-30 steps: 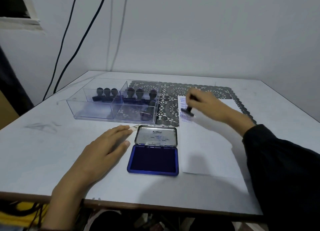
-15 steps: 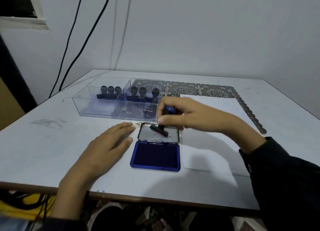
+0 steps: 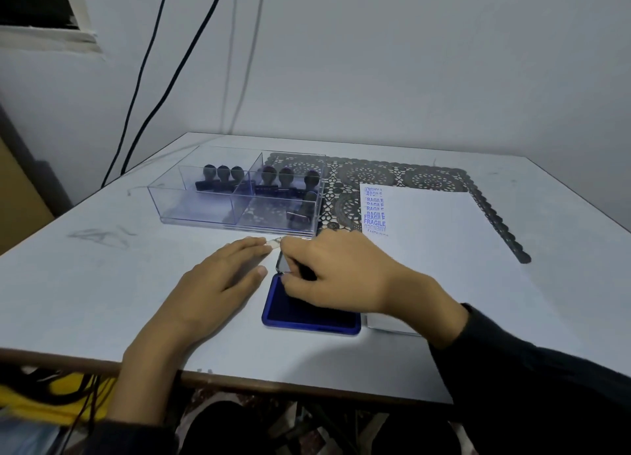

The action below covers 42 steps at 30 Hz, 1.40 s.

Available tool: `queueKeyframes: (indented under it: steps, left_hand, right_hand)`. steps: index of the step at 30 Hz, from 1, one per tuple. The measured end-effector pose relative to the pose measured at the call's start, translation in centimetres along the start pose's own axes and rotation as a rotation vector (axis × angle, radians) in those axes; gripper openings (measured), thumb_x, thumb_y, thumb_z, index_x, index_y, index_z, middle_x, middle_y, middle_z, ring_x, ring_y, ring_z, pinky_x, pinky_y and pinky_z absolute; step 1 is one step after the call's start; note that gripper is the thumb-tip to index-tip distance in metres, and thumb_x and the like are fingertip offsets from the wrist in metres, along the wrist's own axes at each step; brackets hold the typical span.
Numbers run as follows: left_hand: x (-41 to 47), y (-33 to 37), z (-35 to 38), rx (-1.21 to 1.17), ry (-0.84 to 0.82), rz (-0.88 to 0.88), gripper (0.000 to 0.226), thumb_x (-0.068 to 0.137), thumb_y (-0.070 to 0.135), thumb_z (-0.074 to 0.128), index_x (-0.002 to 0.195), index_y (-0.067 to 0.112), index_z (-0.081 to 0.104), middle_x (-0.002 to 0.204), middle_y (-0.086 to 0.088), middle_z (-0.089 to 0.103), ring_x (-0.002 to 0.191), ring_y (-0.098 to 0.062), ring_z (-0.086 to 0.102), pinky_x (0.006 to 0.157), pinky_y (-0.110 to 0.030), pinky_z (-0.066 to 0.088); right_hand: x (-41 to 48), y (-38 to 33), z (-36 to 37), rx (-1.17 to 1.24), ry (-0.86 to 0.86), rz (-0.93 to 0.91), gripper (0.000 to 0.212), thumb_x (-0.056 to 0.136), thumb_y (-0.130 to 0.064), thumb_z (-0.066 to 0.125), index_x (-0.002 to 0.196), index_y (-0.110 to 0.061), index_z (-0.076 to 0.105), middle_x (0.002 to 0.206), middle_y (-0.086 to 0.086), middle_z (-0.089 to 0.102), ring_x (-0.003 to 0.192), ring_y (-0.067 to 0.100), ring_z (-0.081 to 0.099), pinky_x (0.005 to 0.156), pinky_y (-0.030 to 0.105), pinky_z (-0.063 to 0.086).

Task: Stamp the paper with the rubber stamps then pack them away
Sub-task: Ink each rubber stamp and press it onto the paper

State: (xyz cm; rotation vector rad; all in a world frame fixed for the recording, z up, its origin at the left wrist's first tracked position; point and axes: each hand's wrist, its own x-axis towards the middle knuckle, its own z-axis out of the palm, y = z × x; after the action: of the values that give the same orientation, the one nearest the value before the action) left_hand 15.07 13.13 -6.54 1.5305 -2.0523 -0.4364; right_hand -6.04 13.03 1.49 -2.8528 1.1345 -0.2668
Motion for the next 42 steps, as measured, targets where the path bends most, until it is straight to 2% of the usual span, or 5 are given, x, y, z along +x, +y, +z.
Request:
queueKeyframes:
  steps: [5, 14, 26, 34, 42]
  left_hand:
    - [0.1, 0.5, 0.1, 0.022, 0.01, -0.02, 0.05, 0.09, 0.056, 0.035, 0.138, 0.042, 0.042, 0.141, 0.031, 0.033, 0.129, 0.008, 0.031, 0.105, -0.025, 0.033]
    - [0.0, 0.6, 0.0, 0.028, 0.004, -0.022, 0.049, 0.091, 0.057, 0.035, 0.138, 0.042, 0.041, 0.142, 0.03, 0.033, 0.131, 0.007, 0.029, 0.106, -0.027, 0.032]
    - [0.1, 0.5, -0.1, -0.052, 0.044, 0.011, 0.051, 0.088, 0.057, 0.037, 0.135, 0.041, 0.047, 0.141, 0.027, 0.042, 0.129, 0.006, 0.037, 0.108, -0.035, 0.038]
    - [0.2, 8.8, 0.9, -0.09, 0.057, 0.327, 0.04, 0.092, 0.045, 0.044, 0.128, 0.032, 0.056, 0.133, 0.034, 0.039, 0.125, 0.028, 0.021, 0.113, -0.009, 0.009]
    - [1.6, 12.4, 4.8, 0.267, -0.158, 0.481, 0.057, 0.095, 0.053, 0.027, 0.138, 0.022, 0.048, 0.146, 0.007, 0.042, 0.134, -0.005, 0.034, 0.118, -0.032, -0.006]
  right_hand:
    - [-0.1, -0.1, 2.4, 0.038, 0.234, 0.092, 0.028, 0.1, -0.041, 0.032, 0.082, -0.021, 0.038, 0.073, 0.002, 0.063, 0.068, 0.029, 0.055, 0.061, 0.037, 0.039]
    - [-0.8, -0.9, 3.4, -0.13, 0.419, 0.123, 0.03, 0.089, -0.028, 0.052, 0.076, -0.021, 0.026, 0.047, -0.003, 0.051, 0.043, 0.021, 0.025, 0.044, 0.023, 0.001]
    - [0.6, 4.2, -0.4, 0.421, 0.3, 0.26, 0.033, 0.095, -0.033, 0.051, 0.064, -0.025, 0.041, 0.061, -0.007, 0.047, 0.055, 0.008, 0.043, 0.06, 0.032, 0.039]
    - [0.8, 12.0, -0.7, 0.091, 0.299, 0.464, 0.037, 0.095, -0.031, 0.048, 0.063, -0.024, 0.033, 0.057, -0.005, 0.043, 0.053, 0.014, 0.038, 0.05, 0.029, 0.024]
    - [1.1, 12.8, 0.5, -0.036, 0.235, 0.414, 0.034, 0.094, -0.031, 0.047, 0.064, -0.024, 0.034, 0.061, -0.005, 0.047, 0.061, 0.019, 0.045, 0.049, 0.028, 0.025]
